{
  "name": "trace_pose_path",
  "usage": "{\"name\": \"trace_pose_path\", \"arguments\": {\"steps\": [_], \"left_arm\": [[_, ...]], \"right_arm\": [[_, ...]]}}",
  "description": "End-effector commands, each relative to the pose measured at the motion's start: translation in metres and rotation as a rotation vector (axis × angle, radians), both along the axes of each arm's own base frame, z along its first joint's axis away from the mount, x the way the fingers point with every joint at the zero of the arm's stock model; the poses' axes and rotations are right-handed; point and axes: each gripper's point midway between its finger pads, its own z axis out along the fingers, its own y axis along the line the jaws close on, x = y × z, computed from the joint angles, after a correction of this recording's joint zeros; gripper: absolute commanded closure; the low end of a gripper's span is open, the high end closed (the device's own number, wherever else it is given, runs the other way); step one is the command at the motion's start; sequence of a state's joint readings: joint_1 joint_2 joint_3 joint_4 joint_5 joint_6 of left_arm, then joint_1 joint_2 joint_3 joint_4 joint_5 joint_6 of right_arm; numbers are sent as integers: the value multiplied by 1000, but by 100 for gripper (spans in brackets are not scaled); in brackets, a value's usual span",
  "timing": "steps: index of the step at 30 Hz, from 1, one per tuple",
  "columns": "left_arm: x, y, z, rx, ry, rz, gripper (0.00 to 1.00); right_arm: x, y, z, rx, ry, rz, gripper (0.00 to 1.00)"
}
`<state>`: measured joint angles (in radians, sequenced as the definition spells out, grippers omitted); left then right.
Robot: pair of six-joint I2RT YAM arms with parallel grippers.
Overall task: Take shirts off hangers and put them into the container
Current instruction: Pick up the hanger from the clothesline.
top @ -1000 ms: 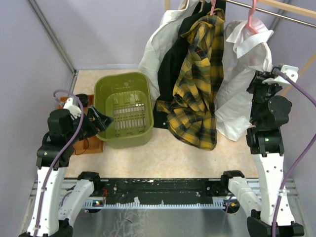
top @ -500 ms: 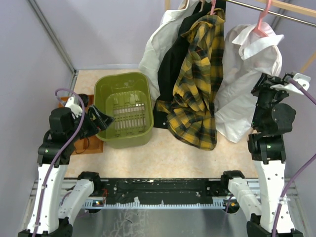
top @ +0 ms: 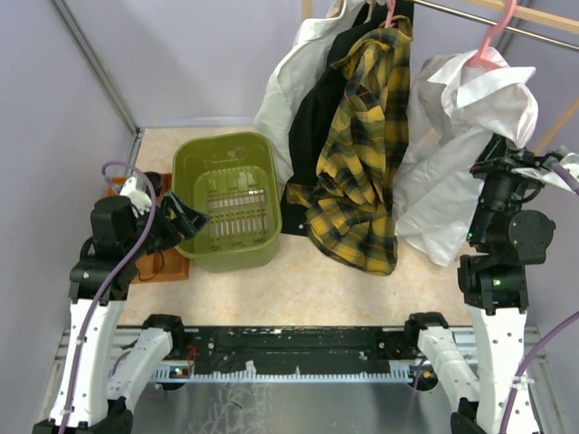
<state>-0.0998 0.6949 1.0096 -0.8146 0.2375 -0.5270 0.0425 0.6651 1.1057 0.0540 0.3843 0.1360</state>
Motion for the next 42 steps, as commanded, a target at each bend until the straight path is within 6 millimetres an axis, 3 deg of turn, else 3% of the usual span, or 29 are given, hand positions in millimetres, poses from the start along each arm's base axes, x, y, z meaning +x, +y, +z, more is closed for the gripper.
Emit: {"name": "trace_pose_path", "arguments": {"steps": [1, 7, 10, 14, 22, 29, 36, 42], "left_arm": [[5, -1, 4, -10, -22, -5, 1], [5, -2, 1, -12, -12, -7, 1], [5, -2, -1, -9, -9, -6, 1], [4, 0, -3, -4, -10, 3, 1], [11, -5, 2, -18, -21, -18, 1], [10, -3, 3, -13, -30, -12, 1], [7, -3, 2, -16, -30, -13, 1], [9, -6, 6, -23, -34, -28, 1]], "right_arm": [[-52, -1, 75, 31, -319, 15, 100], [-48, 0, 74, 3, -299, 12, 100], [-30, 5, 47, -14, -186, 32, 100], [-32, 3, 27, -16, -185, 20, 100], [-37, 10, 76, -59, -274, 42, 100], [-57, 1, 119, -56, -395, -10, 100], [-70, 16, 118, -63, -407, 84, 100], [-73, 12, 117, -58, -413, 64, 100]]}}
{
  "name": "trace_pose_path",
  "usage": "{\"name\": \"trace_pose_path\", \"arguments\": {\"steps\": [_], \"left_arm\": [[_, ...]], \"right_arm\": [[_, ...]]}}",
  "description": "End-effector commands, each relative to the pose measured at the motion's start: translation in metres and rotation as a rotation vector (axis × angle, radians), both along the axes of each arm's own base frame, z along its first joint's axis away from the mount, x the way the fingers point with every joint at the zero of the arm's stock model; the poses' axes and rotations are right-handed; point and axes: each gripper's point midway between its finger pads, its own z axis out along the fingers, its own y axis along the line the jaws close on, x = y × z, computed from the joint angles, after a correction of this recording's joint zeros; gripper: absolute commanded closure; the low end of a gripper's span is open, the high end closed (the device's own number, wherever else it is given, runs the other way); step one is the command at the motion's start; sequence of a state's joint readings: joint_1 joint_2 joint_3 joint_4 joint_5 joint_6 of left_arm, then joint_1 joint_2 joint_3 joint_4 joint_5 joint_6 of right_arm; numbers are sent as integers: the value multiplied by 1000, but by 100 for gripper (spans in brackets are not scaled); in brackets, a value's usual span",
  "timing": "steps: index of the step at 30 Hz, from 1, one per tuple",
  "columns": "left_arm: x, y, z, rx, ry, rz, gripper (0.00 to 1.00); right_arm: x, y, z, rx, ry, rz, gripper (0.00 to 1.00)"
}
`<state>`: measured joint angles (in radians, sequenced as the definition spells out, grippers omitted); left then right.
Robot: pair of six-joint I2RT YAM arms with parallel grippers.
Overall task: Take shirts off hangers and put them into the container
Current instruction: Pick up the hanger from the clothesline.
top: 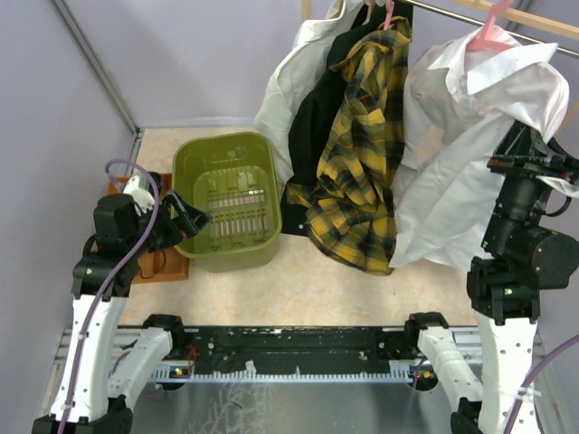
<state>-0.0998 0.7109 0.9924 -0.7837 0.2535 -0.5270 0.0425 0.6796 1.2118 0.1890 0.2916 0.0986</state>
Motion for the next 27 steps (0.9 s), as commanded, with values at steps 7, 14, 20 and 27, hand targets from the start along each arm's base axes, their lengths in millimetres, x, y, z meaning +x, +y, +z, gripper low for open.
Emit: {"name": "trace_pose_path", "arguments": {"steps": [7, 14, 20, 27], "left_arm": [[1, -1, 11, -13, -42, -3, 1], [-4, 1, 17, 1, -95, -8, 1], [-2, -7, 24, -24, -118, -47, 1], [-4, -27, 41, -123, -186, -140, 1]], "right_arm": [[-49, 17, 51, -28, -210, 105, 100], [-82, 39, 1, -80, -37, 228, 100], [-93, 65, -89, -115, 335, 374, 100], [-135, 113, -136, -135, 363, 671, 100]]}}
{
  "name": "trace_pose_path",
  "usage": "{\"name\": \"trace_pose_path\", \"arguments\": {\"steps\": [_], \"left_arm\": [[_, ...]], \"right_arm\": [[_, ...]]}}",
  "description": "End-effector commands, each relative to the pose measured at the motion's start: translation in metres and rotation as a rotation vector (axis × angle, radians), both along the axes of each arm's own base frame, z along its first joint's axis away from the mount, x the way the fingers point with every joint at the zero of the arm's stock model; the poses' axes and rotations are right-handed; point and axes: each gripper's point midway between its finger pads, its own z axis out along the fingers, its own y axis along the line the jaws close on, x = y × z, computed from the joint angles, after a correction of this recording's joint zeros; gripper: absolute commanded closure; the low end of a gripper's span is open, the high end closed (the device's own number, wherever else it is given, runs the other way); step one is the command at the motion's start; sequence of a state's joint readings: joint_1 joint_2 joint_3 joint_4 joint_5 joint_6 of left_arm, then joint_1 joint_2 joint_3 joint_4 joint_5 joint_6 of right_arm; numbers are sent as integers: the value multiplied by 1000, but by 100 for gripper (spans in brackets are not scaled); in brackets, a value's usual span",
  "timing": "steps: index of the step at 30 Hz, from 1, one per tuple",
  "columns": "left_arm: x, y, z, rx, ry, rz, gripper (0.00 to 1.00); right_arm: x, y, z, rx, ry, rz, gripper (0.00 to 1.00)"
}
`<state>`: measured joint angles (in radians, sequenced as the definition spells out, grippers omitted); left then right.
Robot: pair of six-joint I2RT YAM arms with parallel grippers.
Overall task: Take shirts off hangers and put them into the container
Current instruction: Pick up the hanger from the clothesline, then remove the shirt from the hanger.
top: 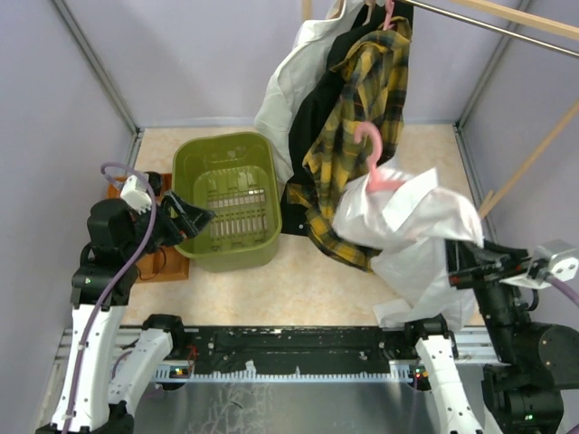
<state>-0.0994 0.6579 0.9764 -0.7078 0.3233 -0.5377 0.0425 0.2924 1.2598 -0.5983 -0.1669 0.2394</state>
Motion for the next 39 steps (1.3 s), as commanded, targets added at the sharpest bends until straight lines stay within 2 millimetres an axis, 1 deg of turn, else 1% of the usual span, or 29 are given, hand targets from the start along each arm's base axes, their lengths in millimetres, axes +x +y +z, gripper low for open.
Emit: {"name": "trace_pose_path", "arguments": {"steps": [1, 3, 5, 7, 9, 11, 14, 15, 17, 20, 22, 26, 27, 30, 33, 35, 37, 38, 39], "left_arm": [[-1, -20, 23, -80, -98, -110, 1], [-4, -27, 30, -101, -120, -152, 1], [-6, -29, 36, -114, -140, -169, 1], [-10, -32, 44, -125, -176, -192, 1], [-14, -36, 52, -139, -218, -218, 1], [-21, -41, 61, -153, -266, -259, 1], [-34, -50, 72, -178, -339, -338, 1], [-39, -53, 76, -189, -364, -372, 2], [-51, -63, 77, -223, -380, -460, 4], [-66, -74, 73, -289, -346, -572, 7], [-68, -77, 67, -330, -299, -590, 7], [-57, -79, 49, -391, -177, -566, 7], [-54, -79, 45, -396, -152, -561, 9], [-46, -81, 31, -400, -75, -534, 10], [-40, -87, 19, -404, -32, -506, 14], [-39, -98, 15, -399, -10, -505, 16], [-43, -117, 10, -372, 9, -534, 16], [-43, -127, 4, -353, 31, -530, 18], [-36, -132, -7, -321, 75, -485, 19]], "right_arm": [[-32, 34, -24, 10, 17, 211, 100], [-44, 38, -15, -24, -38, 233, 100], [-49, 50, -9, -72, -56, 303, 100], [-52, 72, -9, -119, -35, 450, 100], [-51, 95, -14, -132, 14, 629, 100], [-49, 110, -17, -89, 47, 773, 100], [-39, 114, -19, -28, 22, 818, 100], [-35, 115, -23, -7, 35, 827, 100], [-21, 115, -37, 35, 103, 819, 100], [7, 112, -65, 118, 223, 781, 100], [21, 111, -80, 198, 288, 767, 100], [46, 119, -117, 363, 468, 840, 100], [51, 120, -124, 373, 490, 844, 100], [58, 118, -130, 363, 481, 812, 100], [59, 124, -137, 359, 515, 876, 100], [63, 127, -143, 376, 543, 886, 100], [63, 129, -144, 372, 529, 881, 100], [62, 130, -144, 364, 515, 882, 100], [61, 132, -145, 360, 513, 888, 100]]}}
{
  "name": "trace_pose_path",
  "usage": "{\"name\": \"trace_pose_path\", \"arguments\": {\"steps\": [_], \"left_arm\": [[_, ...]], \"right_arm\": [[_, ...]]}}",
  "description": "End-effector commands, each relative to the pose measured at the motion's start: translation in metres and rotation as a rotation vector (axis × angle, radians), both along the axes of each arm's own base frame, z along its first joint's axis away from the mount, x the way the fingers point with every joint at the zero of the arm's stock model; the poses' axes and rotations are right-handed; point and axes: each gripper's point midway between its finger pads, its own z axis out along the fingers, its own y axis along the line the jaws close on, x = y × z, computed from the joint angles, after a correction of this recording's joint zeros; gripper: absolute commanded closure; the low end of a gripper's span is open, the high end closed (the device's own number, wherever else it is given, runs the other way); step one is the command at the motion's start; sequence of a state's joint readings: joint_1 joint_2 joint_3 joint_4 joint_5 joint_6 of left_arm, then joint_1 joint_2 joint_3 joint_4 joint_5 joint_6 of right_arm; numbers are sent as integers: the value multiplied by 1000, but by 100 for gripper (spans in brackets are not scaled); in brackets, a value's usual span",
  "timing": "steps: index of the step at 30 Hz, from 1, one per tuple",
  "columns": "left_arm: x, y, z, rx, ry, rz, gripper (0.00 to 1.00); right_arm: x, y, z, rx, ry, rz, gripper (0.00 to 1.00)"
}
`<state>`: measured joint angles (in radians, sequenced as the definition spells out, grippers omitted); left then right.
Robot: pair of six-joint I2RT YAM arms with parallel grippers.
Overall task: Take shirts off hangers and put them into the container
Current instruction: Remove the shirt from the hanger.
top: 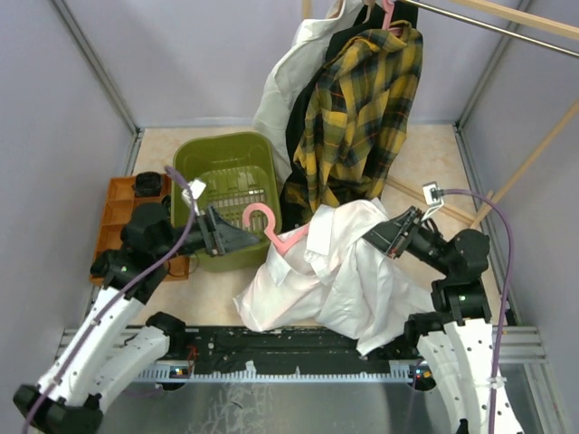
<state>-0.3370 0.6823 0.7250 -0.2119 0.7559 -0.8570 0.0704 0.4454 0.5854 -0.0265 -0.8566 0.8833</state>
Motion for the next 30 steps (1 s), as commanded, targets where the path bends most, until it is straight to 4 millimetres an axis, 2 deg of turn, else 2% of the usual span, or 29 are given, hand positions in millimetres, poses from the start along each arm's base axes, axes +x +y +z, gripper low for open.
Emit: {"name": "trace_pose_path", "arguments": {"steps": [1, 3, 6, 8, 11, 15, 16, 17, 18, 19, 21, 25, 30], "left_arm": [[15, -26, -20, 102, 58, 89, 19], [18, -35, -28, 123, 87, 120, 20], [21, -48, -31, 149, 75, 135, 28], [24, -50, -40, 199, 91, 163, 34], [21, -57, -46, 224, 97, 142, 53], [19, -60, -39, 253, 47, 117, 81], [19, -58, -34, 261, 27, 117, 89], [20, -56, -29, 273, 6, 120, 97], [21, -52, -24, 287, -13, 128, 100], [23, -48, -14, 296, -46, 143, 100], [29, -36, 1, 346, -121, 184, 100], [39, -10, 23, 500, -249, 240, 100], [41, 2, 36, 592, -347, 233, 100]], "right_arm": [[-14, 13, 17, 35, -71, 71, 100], [-14, 16, 10, 22, -49, 83, 100], [-12, 15, 0, 6, -25, 65, 100], [-14, 14, 1, 3, -48, 59, 100], [-15, 13, -4, -16, -47, 53, 100], [-17, 10, -19, -84, -16, 48, 100], [-19, 10, -21, -99, -17, 55, 94], [-21, 10, -23, -118, -22, 63, 80], [-23, 10, -22, -135, -34, 71, 65], [-24, 9, -19, -154, -43, 73, 47], [-23, 6, -13, -209, -70, 59, 29], [-13, -4, 5, -337, -110, 14, 14], [1, -9, 24, -434, -126, 4, 3]]}}
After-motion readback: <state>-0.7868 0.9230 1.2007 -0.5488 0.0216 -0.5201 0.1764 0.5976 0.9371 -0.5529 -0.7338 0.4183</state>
